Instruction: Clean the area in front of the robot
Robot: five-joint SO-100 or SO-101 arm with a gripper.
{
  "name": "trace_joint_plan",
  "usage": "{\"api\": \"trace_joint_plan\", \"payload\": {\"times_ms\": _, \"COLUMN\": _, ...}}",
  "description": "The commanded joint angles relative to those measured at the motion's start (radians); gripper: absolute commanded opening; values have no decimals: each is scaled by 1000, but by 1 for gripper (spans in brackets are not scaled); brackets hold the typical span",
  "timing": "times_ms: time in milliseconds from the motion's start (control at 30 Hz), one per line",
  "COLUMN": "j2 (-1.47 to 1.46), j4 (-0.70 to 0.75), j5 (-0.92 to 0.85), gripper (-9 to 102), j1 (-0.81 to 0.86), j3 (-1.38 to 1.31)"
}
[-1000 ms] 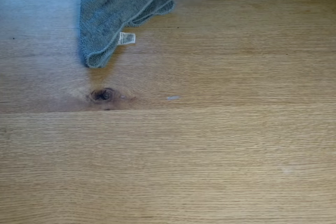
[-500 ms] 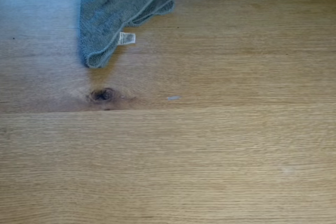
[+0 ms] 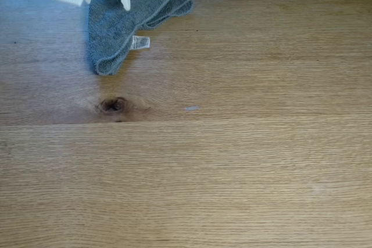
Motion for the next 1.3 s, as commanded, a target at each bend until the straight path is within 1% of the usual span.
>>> {"api": "trace_joint_plan", "payload": {"times_ms": 0, "j2": -103, "j4": -202, "j5": -167, "gripper": 40, "j1": 61, "j3": 31}}
{"api": "trace_joint_plan", "payload": {"times_ms": 133, "j2": -173, "j4": -360, "j5": -241, "gripper": 40, "j1": 71, "j3": 81}}
{"api": "trace_joint_plan", "payload": {"times_ms": 300, "j2": -219, "j4": -425, "j5": -330, "gripper": 36, "j1": 38, "j3": 106}}
{"api": "trace_joint_plan", "payload": {"times_ms": 367, "j2": -236, "j4": -465, "j5": -360, "gripper": 32, "j1": 20, "j3": 107}}
{"api": "trace_joint_plan", "payload": {"times_ms": 500, "j2": -278, "j4": -569, "j5": -417, "gripper": 15, "j1": -12, "j3": 107}}
{"api": "trace_joint_plan", "payload": {"times_ms": 600, "j2": -298, "j4": -611, "j5": -440, "gripper": 2, "j1": -32, "j3": 107}}
{"api": "trace_joint_plan", "payload": {"times_ms": 633, "j2": -302, "j4": -626, "j5": -434, "gripper": 0, "j1": -37, "j3": 107}}
{"api": "trace_joint_plan", "payload": {"times_ms": 833, "j2": -253, "j4": -675, "j5": -301, "gripper": 0, "j1": -69, "j3": 107}}
{"api": "trace_joint_plan", "payload": {"times_ms": 1267, "j2": 149, "j4": -643, "j5": -20, "gripper": 0, "j1": -179, "j3": 107}}
